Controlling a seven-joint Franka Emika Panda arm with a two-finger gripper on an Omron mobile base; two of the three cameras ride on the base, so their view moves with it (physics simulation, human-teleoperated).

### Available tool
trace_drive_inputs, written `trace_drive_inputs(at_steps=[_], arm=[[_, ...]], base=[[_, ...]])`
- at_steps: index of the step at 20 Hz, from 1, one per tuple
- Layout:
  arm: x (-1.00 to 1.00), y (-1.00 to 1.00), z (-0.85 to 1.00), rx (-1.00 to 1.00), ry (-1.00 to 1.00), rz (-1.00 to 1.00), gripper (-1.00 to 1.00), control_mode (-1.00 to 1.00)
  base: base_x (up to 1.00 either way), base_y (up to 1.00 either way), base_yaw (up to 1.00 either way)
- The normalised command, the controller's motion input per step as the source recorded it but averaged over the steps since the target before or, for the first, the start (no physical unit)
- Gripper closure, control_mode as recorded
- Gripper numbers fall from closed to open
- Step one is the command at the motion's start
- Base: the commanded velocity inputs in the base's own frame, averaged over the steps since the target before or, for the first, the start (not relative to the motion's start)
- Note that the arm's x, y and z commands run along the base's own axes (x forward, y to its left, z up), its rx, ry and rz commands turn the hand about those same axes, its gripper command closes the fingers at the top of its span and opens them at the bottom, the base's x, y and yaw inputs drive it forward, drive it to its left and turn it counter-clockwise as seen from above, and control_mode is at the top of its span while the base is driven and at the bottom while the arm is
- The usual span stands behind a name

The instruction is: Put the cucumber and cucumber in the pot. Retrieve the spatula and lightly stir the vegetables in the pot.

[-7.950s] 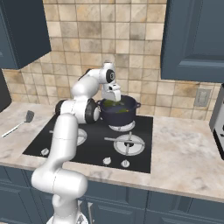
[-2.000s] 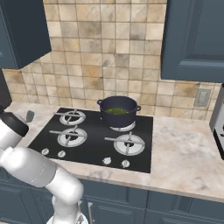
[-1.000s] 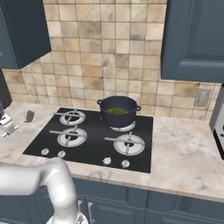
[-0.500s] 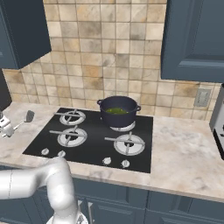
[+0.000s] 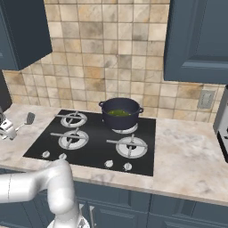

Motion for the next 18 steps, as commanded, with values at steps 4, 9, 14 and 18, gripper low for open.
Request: trace_drive_inputs(at_steps=[4,9,14,18], arm=[[0.12,0.04,-0.17,0.00,0.00,0.00,-1.00,-1.00],[0.06,0.06,-0.20,0.00,0.00,0.00,-1.00,-1.00],[-0.01,0.00,-0.38,0.00,0.03,0.00,-1.00,-1.00],[0.00,0.00,-0.50,0.00,0.10,0.00,1.00,-1.00]], base=[[0.00,0.00,0.00],[0.00,0.00,0.00],[0.00,0.00,0.00],[0.00,0.00,0.00]])
